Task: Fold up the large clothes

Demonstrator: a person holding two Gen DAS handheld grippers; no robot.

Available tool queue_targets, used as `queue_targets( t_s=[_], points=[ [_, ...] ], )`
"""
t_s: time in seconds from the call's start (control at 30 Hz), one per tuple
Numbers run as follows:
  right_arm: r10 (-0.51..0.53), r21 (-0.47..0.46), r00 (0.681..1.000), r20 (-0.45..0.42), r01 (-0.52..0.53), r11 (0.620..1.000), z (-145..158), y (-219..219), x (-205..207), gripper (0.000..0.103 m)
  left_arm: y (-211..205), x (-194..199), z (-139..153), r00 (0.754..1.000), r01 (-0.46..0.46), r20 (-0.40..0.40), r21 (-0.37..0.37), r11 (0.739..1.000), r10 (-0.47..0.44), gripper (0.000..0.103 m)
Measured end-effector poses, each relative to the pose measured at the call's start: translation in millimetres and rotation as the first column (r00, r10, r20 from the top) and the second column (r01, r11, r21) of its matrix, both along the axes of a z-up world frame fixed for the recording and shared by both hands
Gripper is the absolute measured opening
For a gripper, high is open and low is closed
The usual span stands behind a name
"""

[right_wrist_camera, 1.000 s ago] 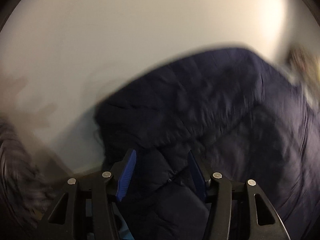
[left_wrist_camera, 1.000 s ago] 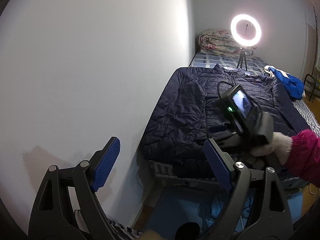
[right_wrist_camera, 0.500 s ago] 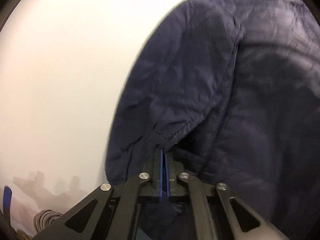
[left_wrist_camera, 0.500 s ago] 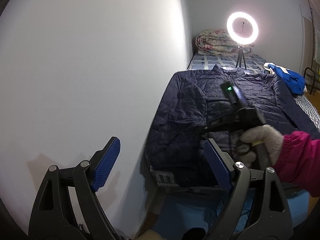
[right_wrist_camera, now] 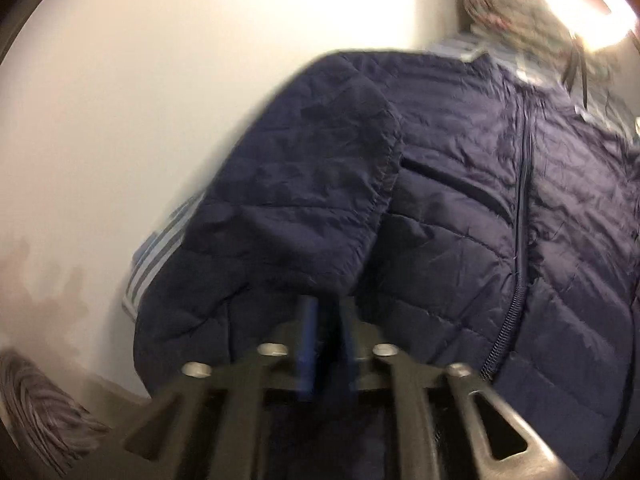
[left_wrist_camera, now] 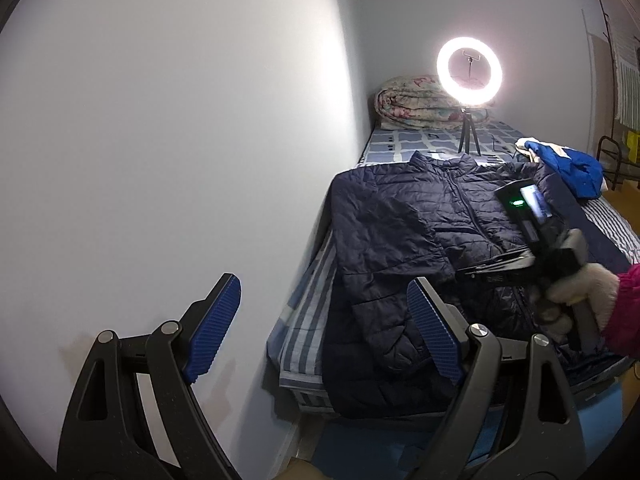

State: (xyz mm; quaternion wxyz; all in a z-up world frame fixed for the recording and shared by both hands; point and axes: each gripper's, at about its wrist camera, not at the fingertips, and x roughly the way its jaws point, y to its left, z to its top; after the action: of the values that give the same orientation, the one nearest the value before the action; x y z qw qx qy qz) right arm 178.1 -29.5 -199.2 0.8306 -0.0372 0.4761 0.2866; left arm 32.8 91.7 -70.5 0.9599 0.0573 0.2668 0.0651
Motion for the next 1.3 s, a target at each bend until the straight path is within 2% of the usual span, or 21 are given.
queue_targets(
  t_s=[0.1, 0.17, 0.27, 0.37, 0.43, 0.47, 0.53, 0.67, 0.73, 0.77, 0.8, 0.83, 0.9, 1.07, 1.17, 1.3],
  points=[
    [0.112, 0.047, 0.991, 0.07, -0.116, 0.992, 13, -7, -17, 0.031, 1, 2, -3, 1.0, -0.006, -0.008, 0.01, 1.0, 0.006, 0.088],
    [0.224, 0.037, 0.968, 0.111, -0.229, 0.973, 21, -1, -37, 0.033, 5, 4, -6, 1.0, -0.018, -0.014, 0.004, 1.0, 0.018, 0.088],
    [0.354, -0.016, 0.927, 0.12, -0.355, 0.935, 17, 16, -57, 0.039, 8, 6, -10, 0.999, -0.031, -0.022, -0.013, 0.999, 0.031, 0.088],
    [0.437, -0.054, 0.894, 0.097, -0.433, 0.9, 6, 32, -70, 0.049, 11, 9, -13, 0.999, -0.04, -0.031, -0.018, 0.999, 0.039, 0.088],
    [0.468, -0.082, 0.879, 0.089, -0.462, 0.883, -6, 40, -65, 0.062, 12, 12, -17, 0.998, -0.045, -0.044, -0.017, 0.999, 0.044, 0.088],
    [0.484, -0.1, 0.871, 0.084, -0.476, 0.874, -11, 46, -67, 0.064, 13, 13, -18, 0.998, -0.046, -0.05, -0.019, 0.999, 0.045, 0.088],
    [0.504, -0.135, 0.861, 0.073, -0.492, 0.86, -21, 55, -71, 0.065, 15, 15, -21, 0.997, -0.047, -0.064, -0.025, 0.999, 0.046, 0.088],
    [0.534, -0.269, 0.843, 0.067, -0.5, 0.823, -46, 69, -74, 0.065, 18, 20, -23, 0.996, -0.053, -0.075, -0.034, 0.998, 0.05, 0.088],
    [0.541, -0.313, 0.838, 0.072, -0.496, 0.81, -53, 71, -73, 0.062, 18, 23, -23, 0.996, -0.051, -0.078, -0.034, 0.998, 0.048, 0.088],
    [0.538, -0.312, 0.84, 0.065, -0.495, 0.811, -54, 71, -72, 0.06, 17, 25, -22, 0.996, -0.049, -0.078, -0.032, 0.998, 0.047, 0.088],
    [0.532, -0.299, 0.845, 0.057, -0.493, 0.817, -54, 70, -68, 0.048, 17, 28, -22, 0.996, -0.048, -0.076, -0.027, 0.998, 0.046, 0.088],
    [0.521, -0.279, 0.852, 0.048, -0.489, 0.826, -53, 68, -65, 0.028, 16, 30, -20, 0.996, -0.047, -0.074, -0.025, 0.999, 0.045, 0.088],
    [0.487, -0.241, 0.872, 0.049, -0.463, 0.853, -47, 63, -57, 0.012, 13, 37, -16, 0.997, -0.039, -0.065, -0.021, 0.999, 0.038, 0.088],
    [0.364, -0.052, 0.927, 0.086, -0.361, 0.931, -7, 28, -30, 0.006, 4, 53, 1, 1.0, -0.02, -0.019, -0.027, 0.999, 0.019, 0.088],
    [0.272, 0.034, 0.955, 0.117, -0.278, 0.96, 18, 3, -10, 0.006, -5, 66, 12, 1.0, -0.001, 0.004, -0.038, 0.999, 0.001, 0.088],
    [0.133, 0.138, 0.981, 0.143, -0.153, 0.979, 47, -30, 22, 0.005, -21, 87, 22, 0.999, 0.049, 0.026, -0.046, 0.998, -0.048, 0.088]
  ],
)
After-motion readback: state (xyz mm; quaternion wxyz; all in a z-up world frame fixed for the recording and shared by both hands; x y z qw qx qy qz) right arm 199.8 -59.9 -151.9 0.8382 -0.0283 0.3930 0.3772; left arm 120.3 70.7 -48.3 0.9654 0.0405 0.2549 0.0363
